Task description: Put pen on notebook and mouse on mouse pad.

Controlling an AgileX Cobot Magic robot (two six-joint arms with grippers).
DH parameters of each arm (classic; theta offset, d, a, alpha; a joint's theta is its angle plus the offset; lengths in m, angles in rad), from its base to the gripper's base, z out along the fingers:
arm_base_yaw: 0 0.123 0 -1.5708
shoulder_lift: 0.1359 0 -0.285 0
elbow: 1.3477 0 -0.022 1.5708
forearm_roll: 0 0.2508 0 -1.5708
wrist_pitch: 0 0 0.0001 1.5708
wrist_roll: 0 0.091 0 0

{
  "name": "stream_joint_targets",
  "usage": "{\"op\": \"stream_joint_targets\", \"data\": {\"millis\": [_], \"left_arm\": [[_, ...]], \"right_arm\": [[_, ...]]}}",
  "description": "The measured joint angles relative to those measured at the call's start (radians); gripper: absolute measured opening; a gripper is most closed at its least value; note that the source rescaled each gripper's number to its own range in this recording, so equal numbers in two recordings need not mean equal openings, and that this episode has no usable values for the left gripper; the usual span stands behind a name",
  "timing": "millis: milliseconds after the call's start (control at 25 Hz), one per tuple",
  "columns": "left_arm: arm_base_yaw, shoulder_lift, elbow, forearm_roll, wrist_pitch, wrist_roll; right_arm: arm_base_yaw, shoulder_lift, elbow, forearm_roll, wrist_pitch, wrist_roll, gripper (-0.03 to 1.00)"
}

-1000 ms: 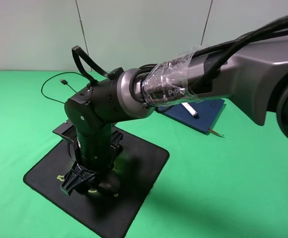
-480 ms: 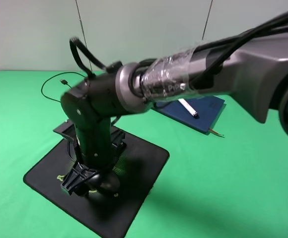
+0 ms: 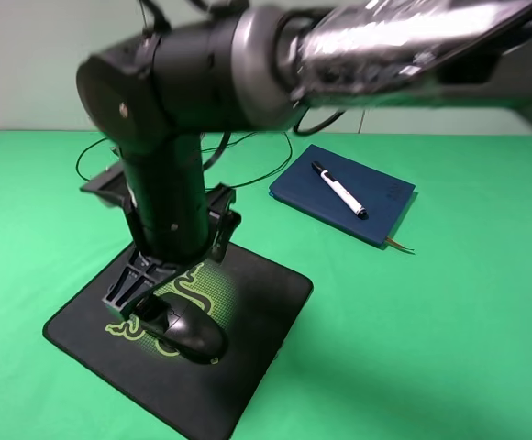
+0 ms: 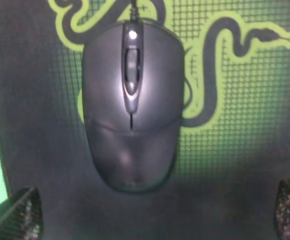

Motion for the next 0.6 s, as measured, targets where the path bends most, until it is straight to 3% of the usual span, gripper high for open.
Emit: {"op": "stream_joint_targets", "data": {"millis": [320,600], "left_arm": [[0.000,0.000,0.000,0.000,0.000,0.000],[0.000,0.000,0.000,0.000,0.000,0.000]], "right_arm": [[-0.071,-0.152,0.030,-0.032,0.023,-0.023,1.00],[-0.199,-0.364,0.202,-0.036,0.028,-0.063,1.00]]}}
